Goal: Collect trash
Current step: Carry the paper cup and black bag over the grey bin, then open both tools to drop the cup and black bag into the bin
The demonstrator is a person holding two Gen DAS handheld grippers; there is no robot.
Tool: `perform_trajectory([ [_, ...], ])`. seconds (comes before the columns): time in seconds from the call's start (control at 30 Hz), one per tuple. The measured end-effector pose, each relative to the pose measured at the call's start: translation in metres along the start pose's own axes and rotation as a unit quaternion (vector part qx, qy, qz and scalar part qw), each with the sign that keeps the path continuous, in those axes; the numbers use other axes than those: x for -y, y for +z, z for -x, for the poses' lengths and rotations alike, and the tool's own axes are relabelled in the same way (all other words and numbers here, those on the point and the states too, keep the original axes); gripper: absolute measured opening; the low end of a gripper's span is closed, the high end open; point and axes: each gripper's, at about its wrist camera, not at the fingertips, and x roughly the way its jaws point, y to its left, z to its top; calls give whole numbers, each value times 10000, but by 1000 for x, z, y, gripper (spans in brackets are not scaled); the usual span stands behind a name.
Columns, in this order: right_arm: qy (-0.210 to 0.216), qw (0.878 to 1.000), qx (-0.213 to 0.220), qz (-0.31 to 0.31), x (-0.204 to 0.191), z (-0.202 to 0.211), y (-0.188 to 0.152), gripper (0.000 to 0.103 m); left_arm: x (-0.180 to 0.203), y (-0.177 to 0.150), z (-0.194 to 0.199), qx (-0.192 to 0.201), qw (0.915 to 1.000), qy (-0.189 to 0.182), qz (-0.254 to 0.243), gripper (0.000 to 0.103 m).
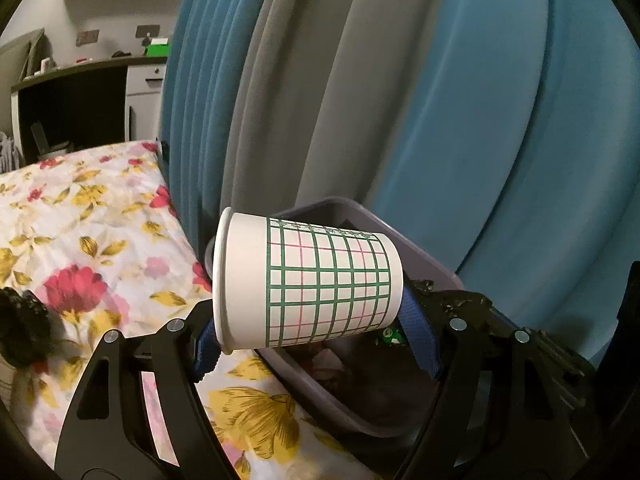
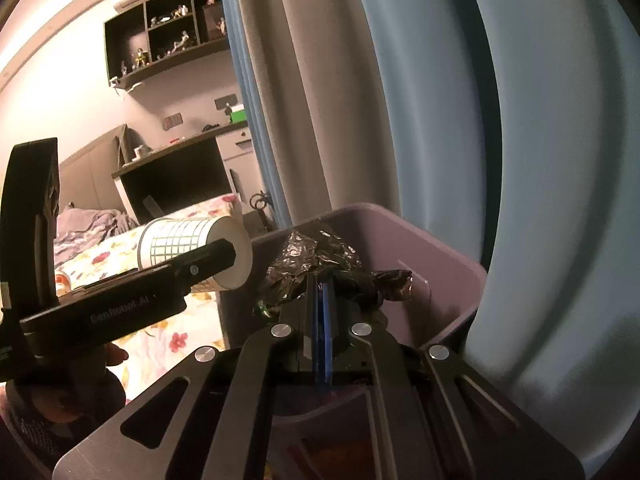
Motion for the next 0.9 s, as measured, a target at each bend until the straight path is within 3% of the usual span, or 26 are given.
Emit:
perform_trajectory([
  [0.9, -96, 9989, -434, -165, 23, -15, -19, 3, 8, -13, -41, -478, 9982, -307, 169, 75],
])
